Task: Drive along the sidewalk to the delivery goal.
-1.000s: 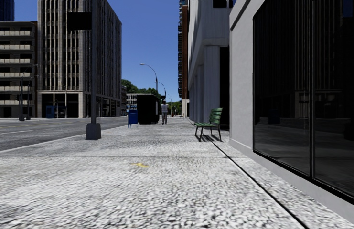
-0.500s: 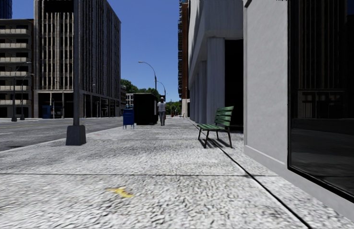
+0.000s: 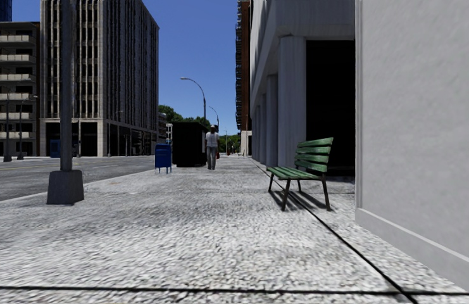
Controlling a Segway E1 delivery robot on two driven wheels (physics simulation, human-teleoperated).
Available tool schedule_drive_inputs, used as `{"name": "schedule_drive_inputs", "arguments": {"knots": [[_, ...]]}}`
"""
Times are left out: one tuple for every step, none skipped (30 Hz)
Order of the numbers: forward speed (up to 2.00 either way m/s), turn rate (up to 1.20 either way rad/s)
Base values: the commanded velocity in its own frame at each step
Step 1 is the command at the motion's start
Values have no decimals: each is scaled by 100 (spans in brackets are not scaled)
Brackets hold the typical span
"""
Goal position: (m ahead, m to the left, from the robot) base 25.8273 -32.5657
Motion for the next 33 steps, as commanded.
{"name": "schedule_drive_inputs", "arguments": {"knots": [[200, 0], [200, 0], [200, 0], [200, 0], [200, 0], [200, 0], [200, 0], [200, 0], [200, 0], [200, 0], [200, 0], [200, 0], [200, 0], [200, 0], [200, 0], [200, 0], [200, 0], [200, 0], [200, 0], [200, 0], [200, 0], [200, 0], [200, 0], [200, 0], [200, 0], [200, 0], [200, 0], [200, 0], [200, 0], [200, 0], [200, 0], [200, 0], [200, 0]]}}
